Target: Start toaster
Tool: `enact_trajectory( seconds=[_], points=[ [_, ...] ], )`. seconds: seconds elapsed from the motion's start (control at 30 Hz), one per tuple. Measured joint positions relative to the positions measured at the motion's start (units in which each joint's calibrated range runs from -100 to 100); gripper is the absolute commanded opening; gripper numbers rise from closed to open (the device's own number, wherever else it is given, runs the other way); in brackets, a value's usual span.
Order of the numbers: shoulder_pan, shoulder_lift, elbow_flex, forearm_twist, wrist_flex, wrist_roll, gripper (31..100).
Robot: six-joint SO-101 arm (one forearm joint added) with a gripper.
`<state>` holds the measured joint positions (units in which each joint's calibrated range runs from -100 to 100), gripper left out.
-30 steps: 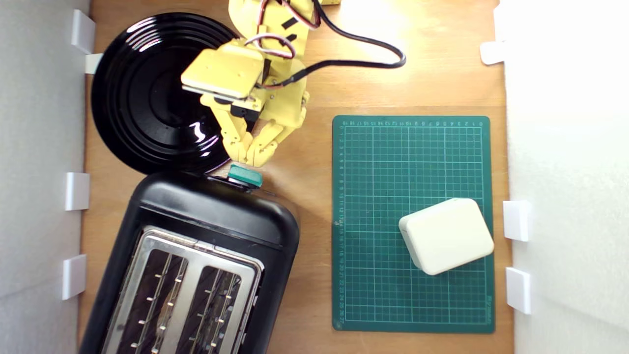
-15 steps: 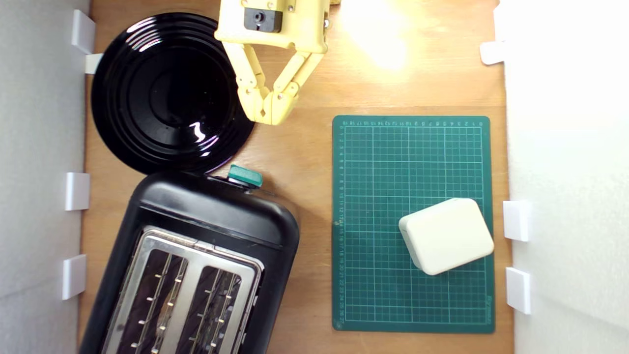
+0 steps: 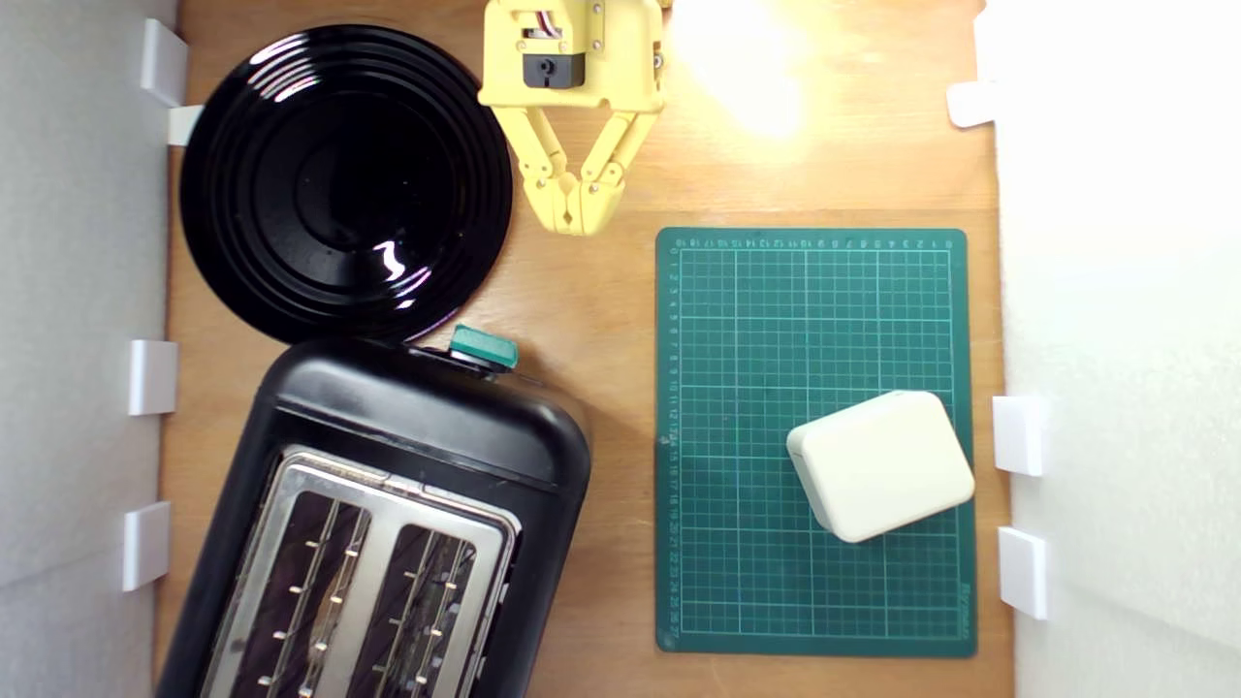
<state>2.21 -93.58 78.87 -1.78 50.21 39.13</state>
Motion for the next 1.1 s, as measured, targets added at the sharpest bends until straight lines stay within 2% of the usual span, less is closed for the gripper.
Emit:
enact_trajectory(
  seconds=[0.23,0.53,0.7,0.8,1.1],
  points=[
    [0.00,-4.59,7.69,-0.77,0.00,0.05,31.3],
    [2.35,-4.75,14.83,-1.16,0.00,0.11,31.3],
    [5.42,-4.84,18.54,-9.53,0.00,2.96,31.3],
    [8.04,-4.92,19.00,-10.59,0.00,4.79,31.3],
    [7.50,-4.75,19.00,-11.17,0.00,5.28,31.3]
  ],
)
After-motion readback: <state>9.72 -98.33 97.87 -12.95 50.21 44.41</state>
